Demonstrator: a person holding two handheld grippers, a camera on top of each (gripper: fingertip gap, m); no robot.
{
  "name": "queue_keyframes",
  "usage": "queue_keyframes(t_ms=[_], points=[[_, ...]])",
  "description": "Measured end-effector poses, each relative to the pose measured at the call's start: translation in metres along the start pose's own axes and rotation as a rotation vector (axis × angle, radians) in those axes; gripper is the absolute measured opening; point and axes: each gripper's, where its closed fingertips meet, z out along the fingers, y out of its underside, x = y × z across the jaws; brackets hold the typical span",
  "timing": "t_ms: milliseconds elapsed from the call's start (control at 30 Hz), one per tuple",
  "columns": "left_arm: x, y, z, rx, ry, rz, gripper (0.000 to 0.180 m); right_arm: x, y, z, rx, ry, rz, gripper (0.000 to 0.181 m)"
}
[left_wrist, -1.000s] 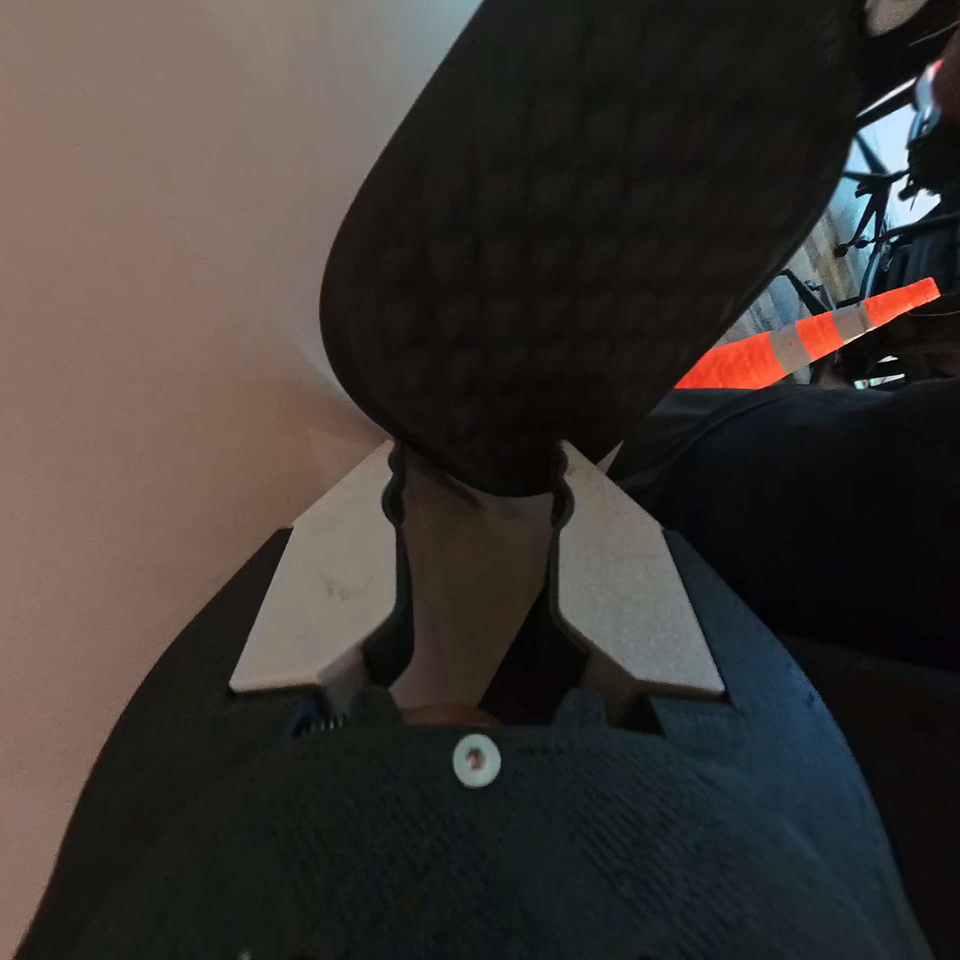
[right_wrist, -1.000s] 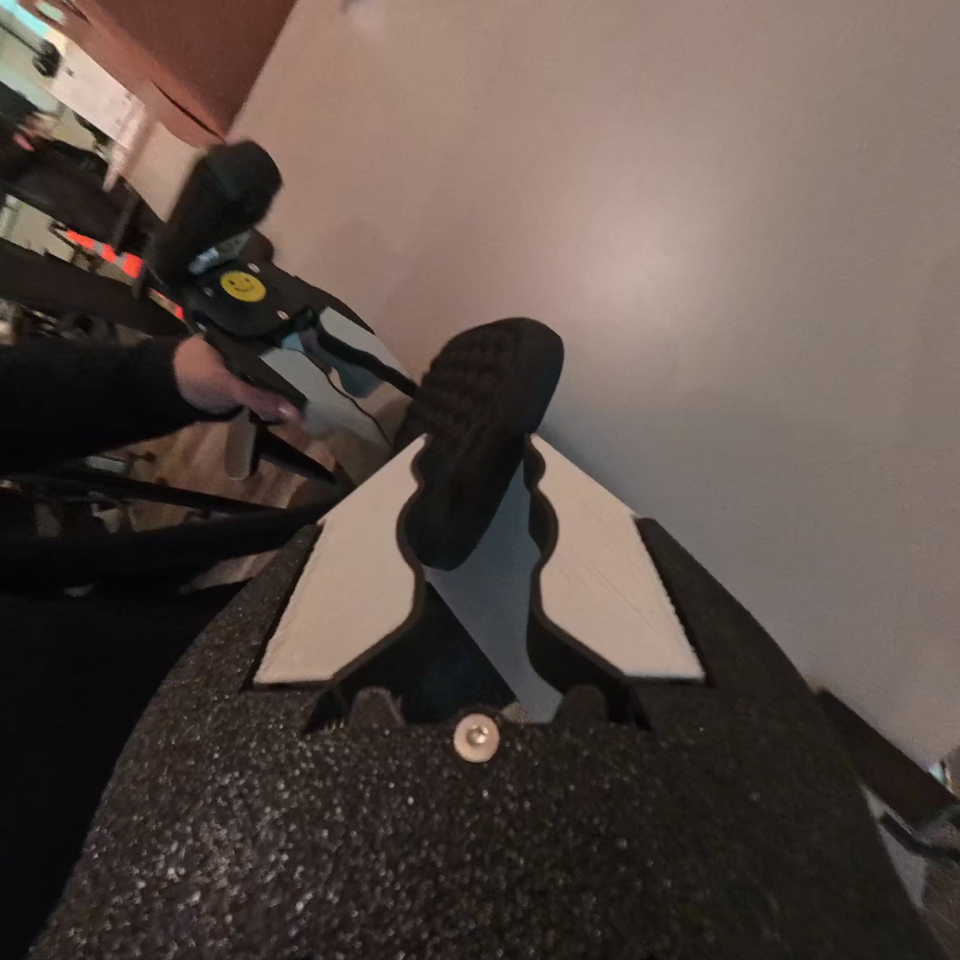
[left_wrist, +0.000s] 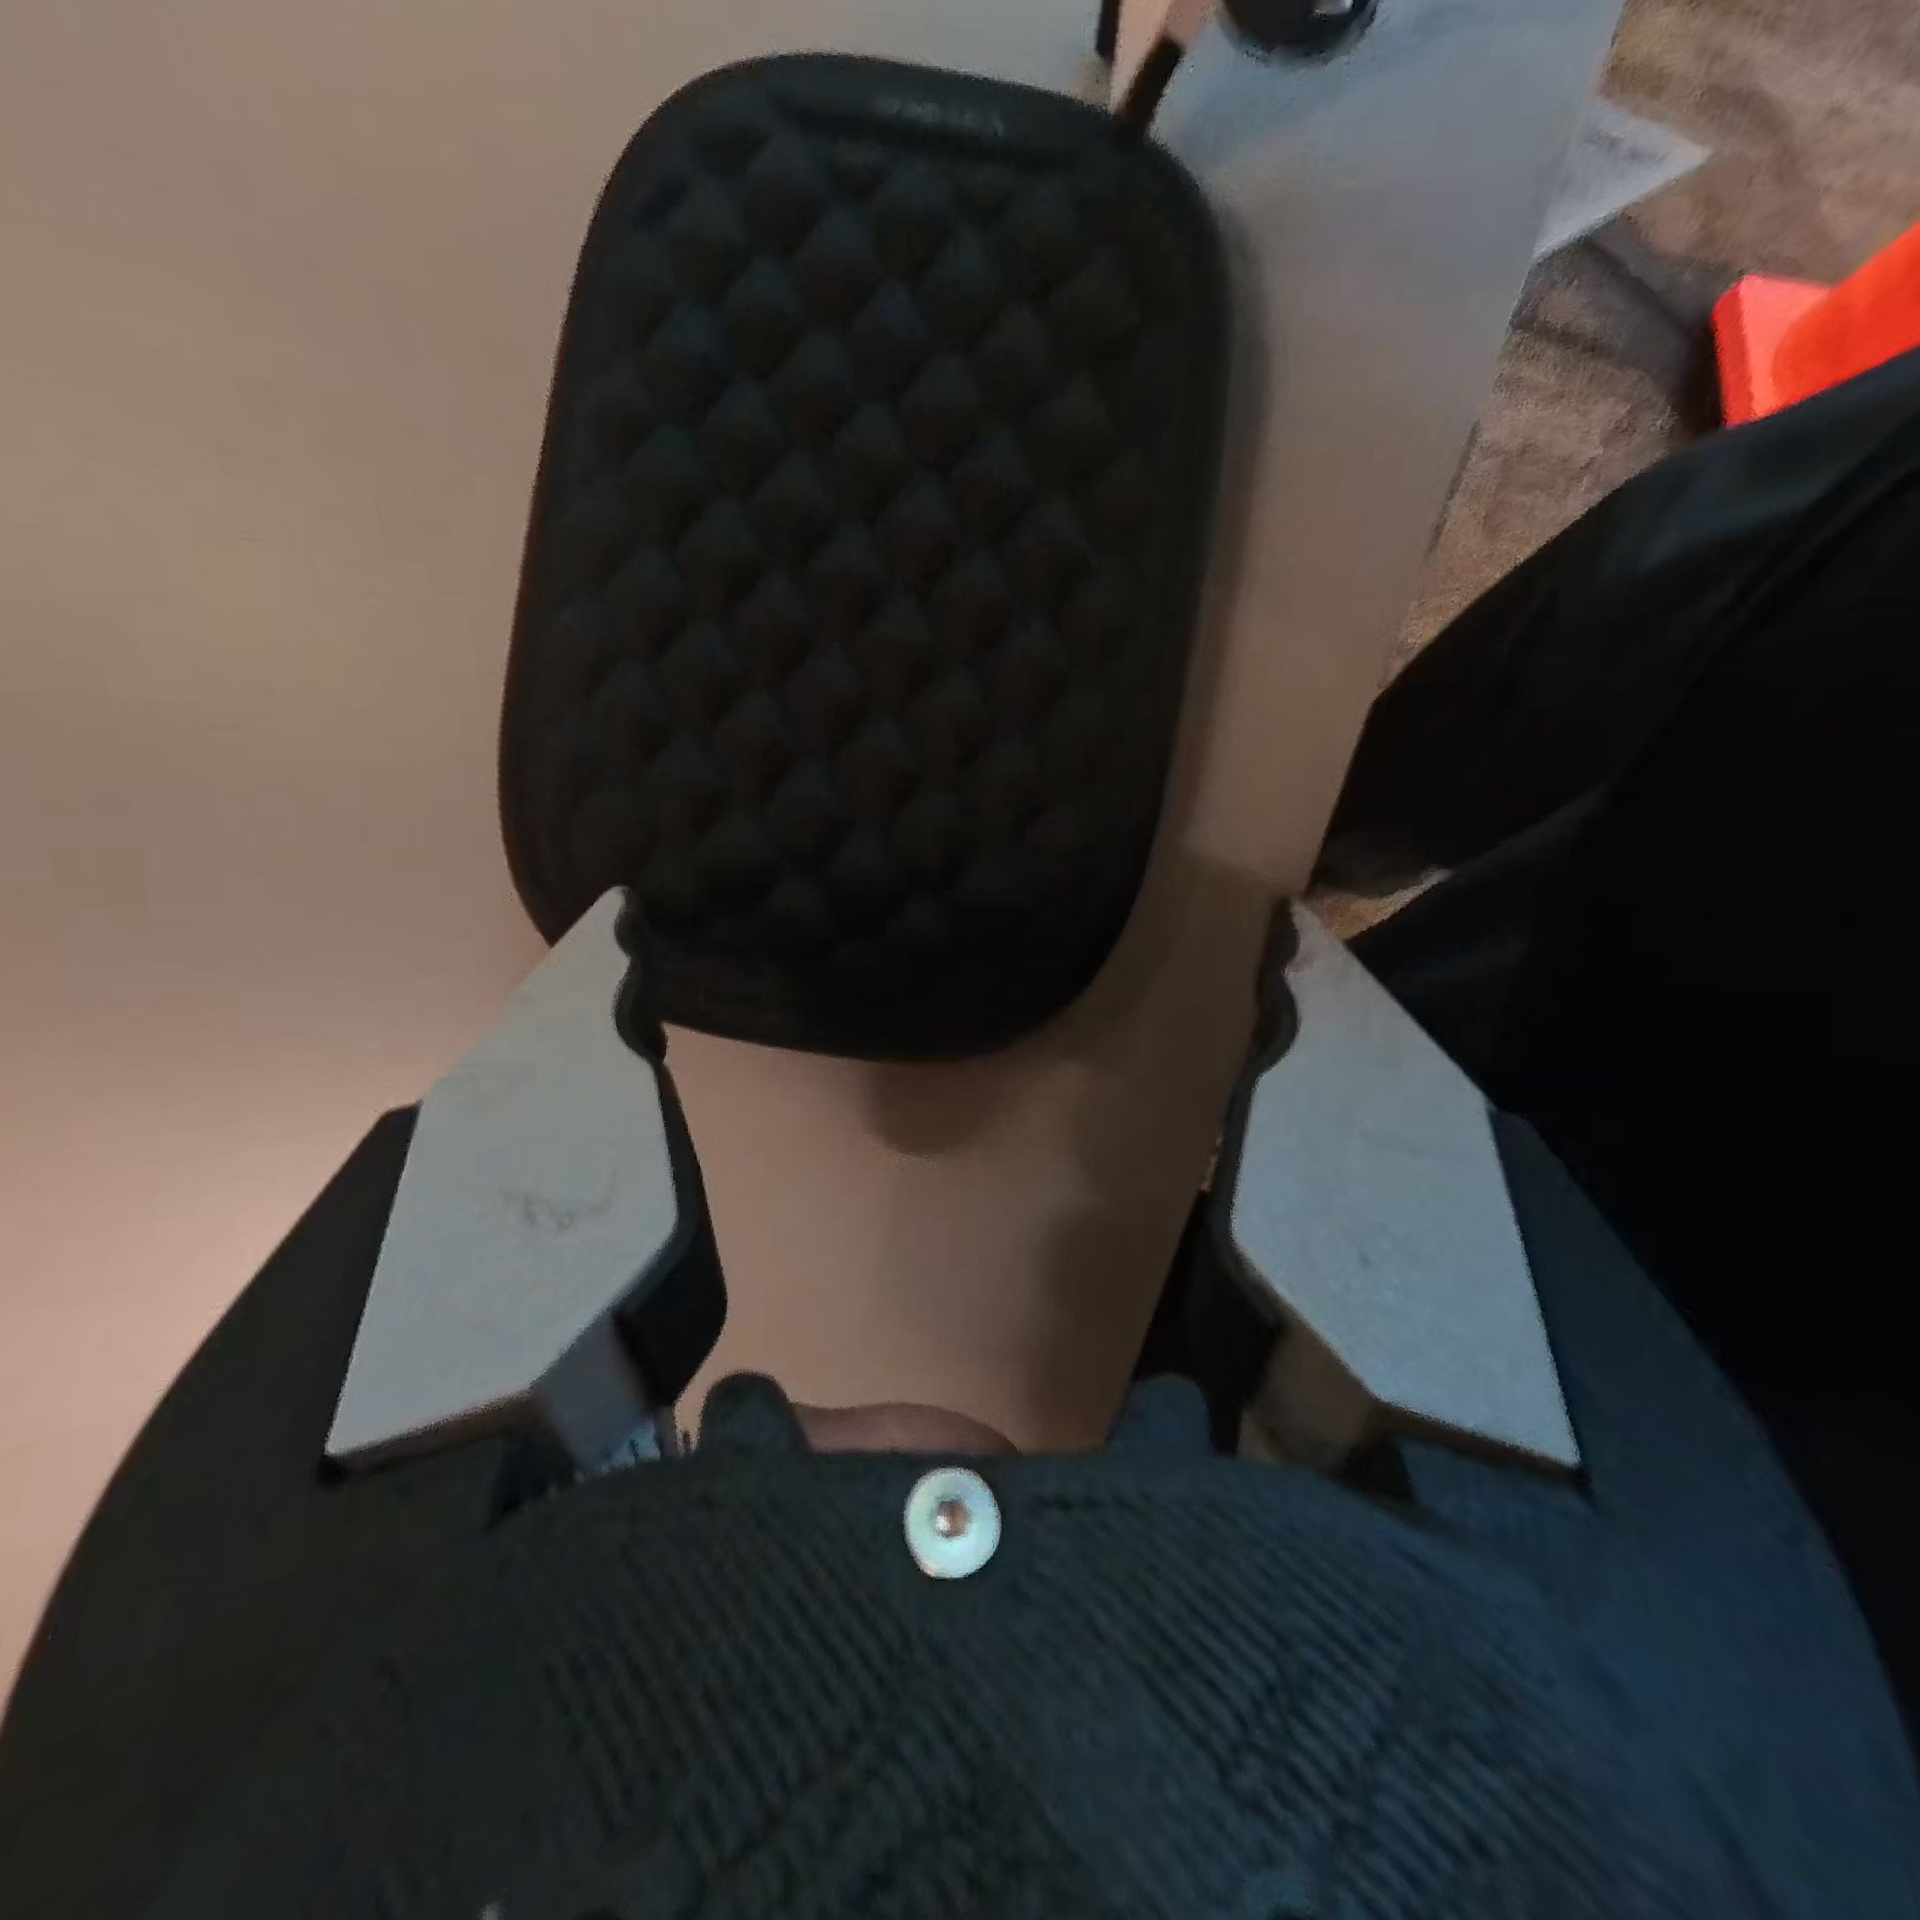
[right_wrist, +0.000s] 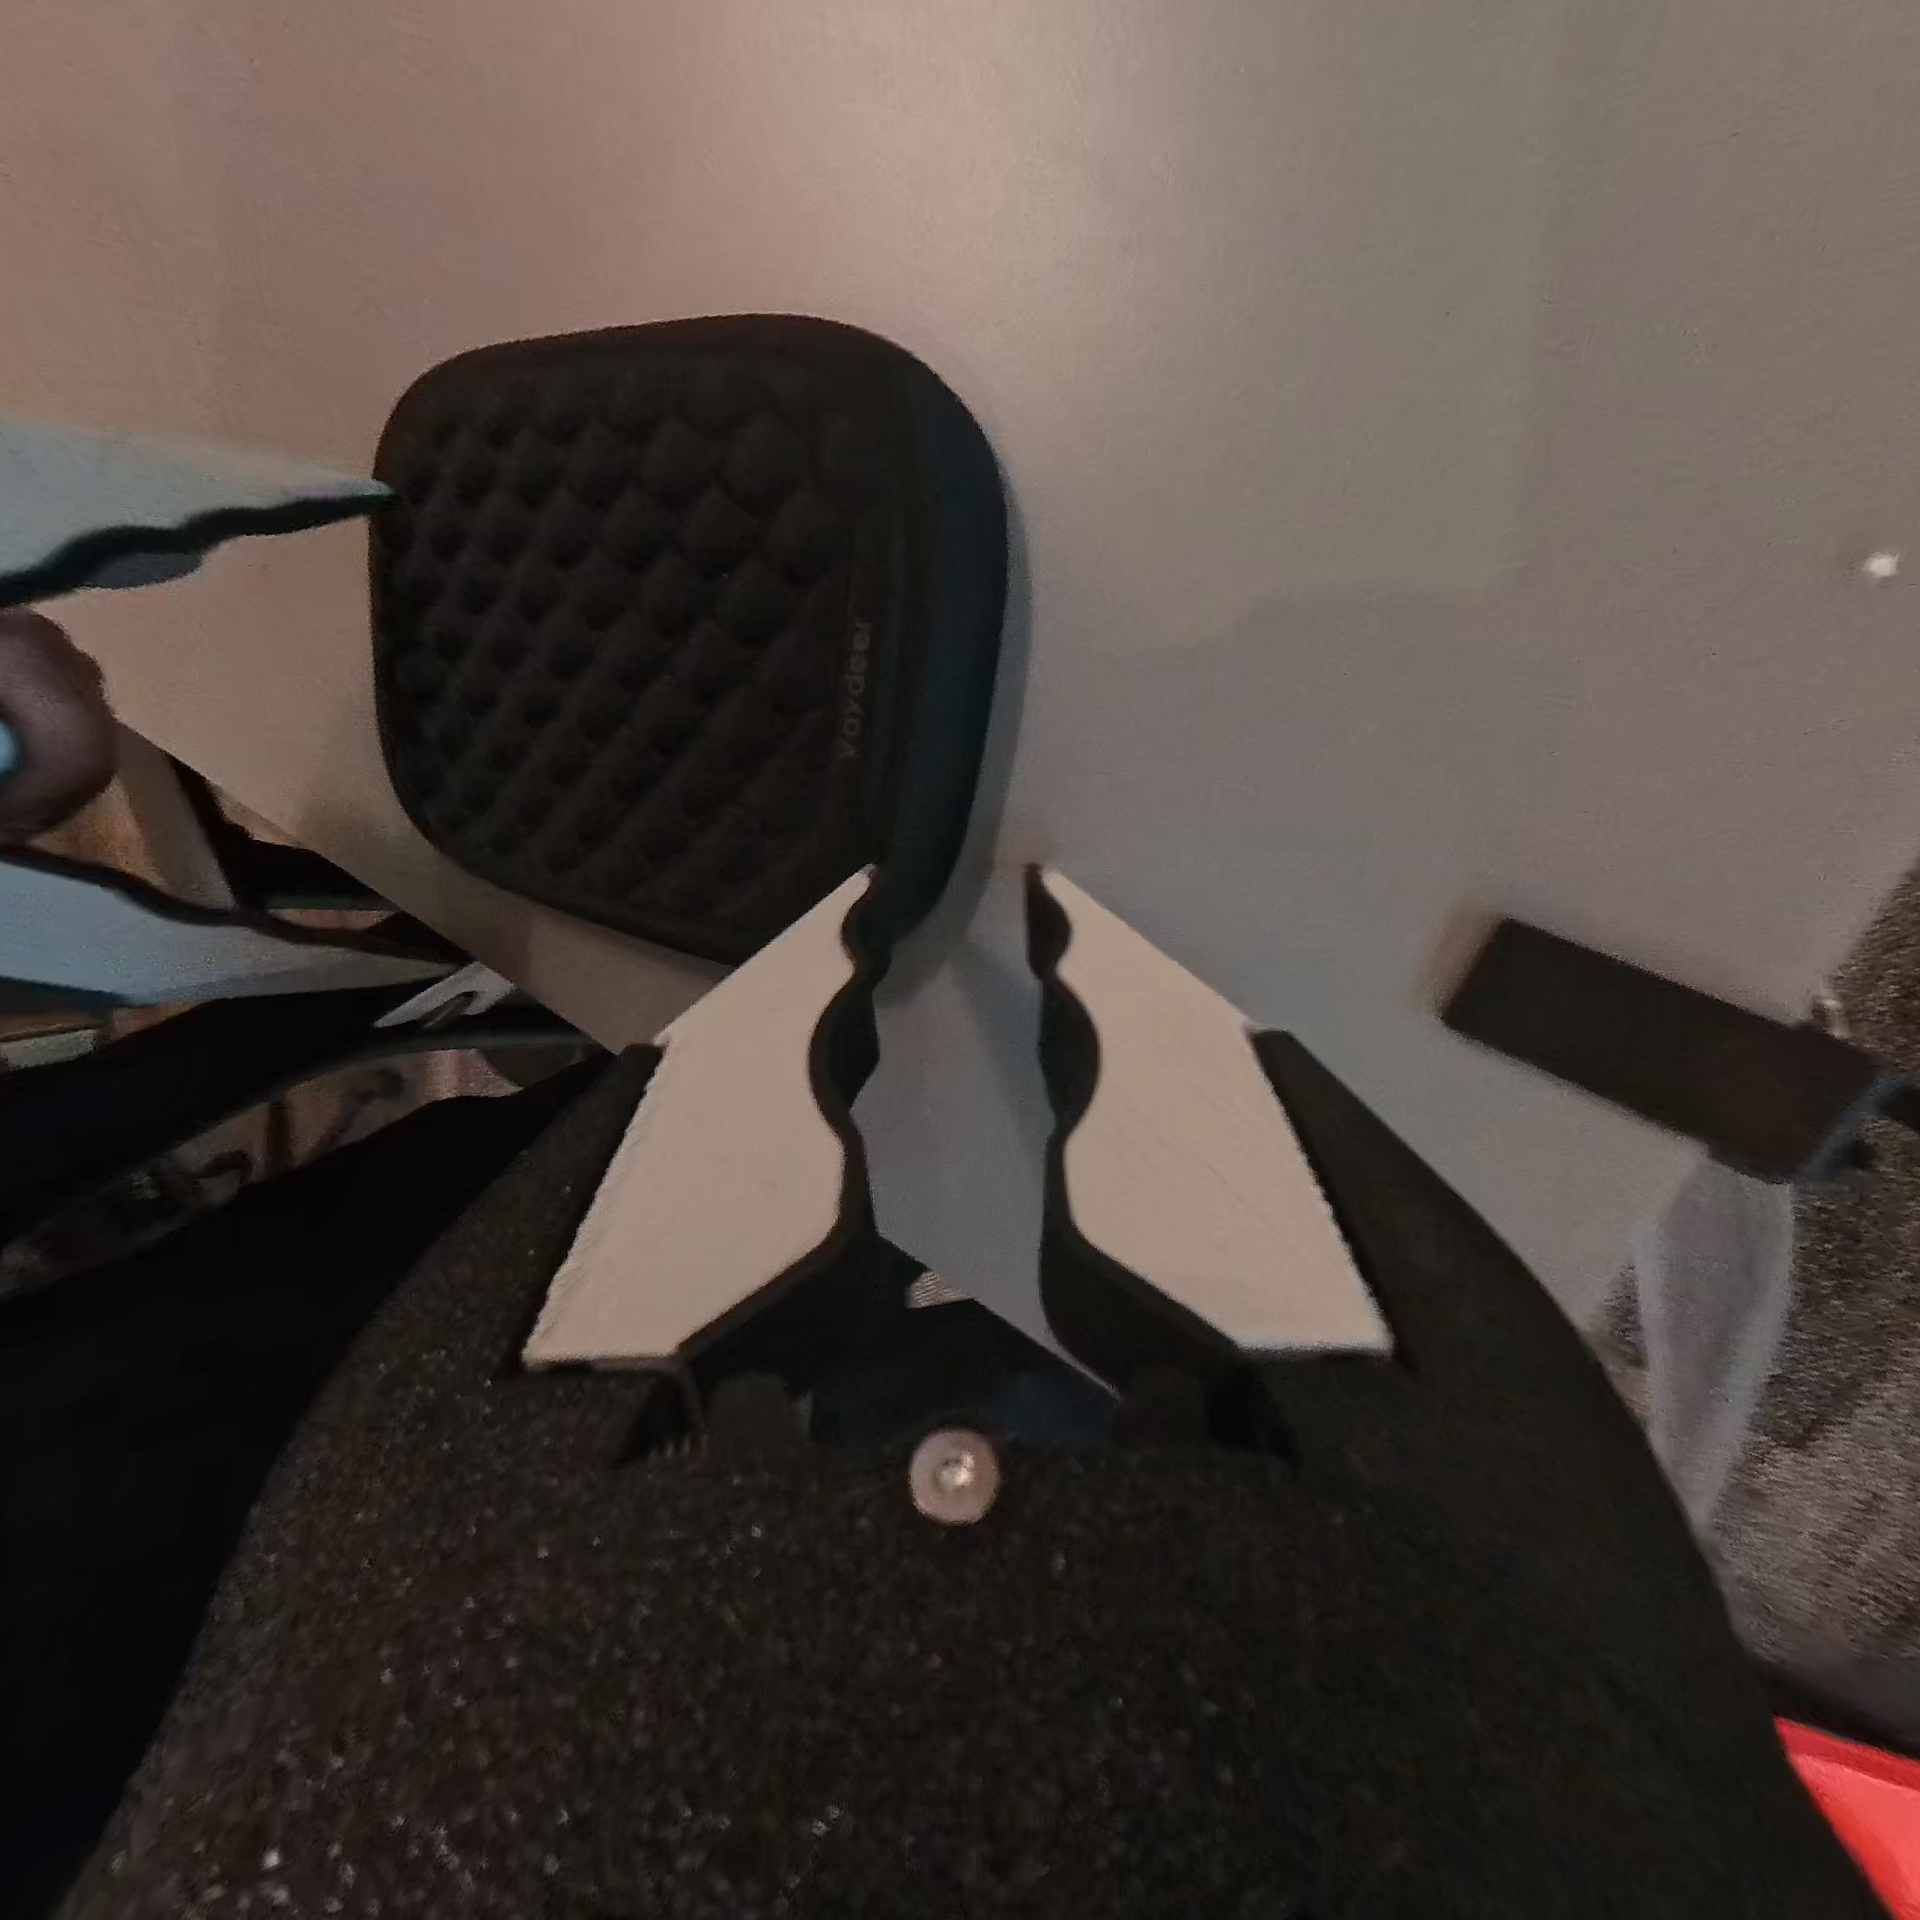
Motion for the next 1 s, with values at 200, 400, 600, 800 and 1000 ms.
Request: queue_keyframes(t_ms=[200, 400, 600, 800, 1000], points=[[0.0, 0.005, 0.01, -0.022, -0.063, 0.088, 0.111, -0.017, 0.0, 0.001, 0.036, -0.185, 0.109, 0.0], [-0.006, 0.006, 0.009, -0.086, -0.066, 0.093, 0.099, -0.074, -0.007, 0.009, 0.03, -0.463, 0.119, 0.001], [-0.009, 0.007, 0.008, -0.07, -0.049, 0.118, 0.087, -0.071, -0.035, -0.017, 0.168, -0.285, -0.119, 0.04], [-0.003, 0.009, 0.004, -0.064, -0.02, 0.231, 0.081, -0.066, -0.026, -0.047, 0.184, -0.138, -0.368, 0.044], [0.008, 0.0, -0.012, 0.017, 0.087, 0.164, 0.073, -0.021, 0.009, -0.03, 0.071, -0.014, -0.284, 0.052]])
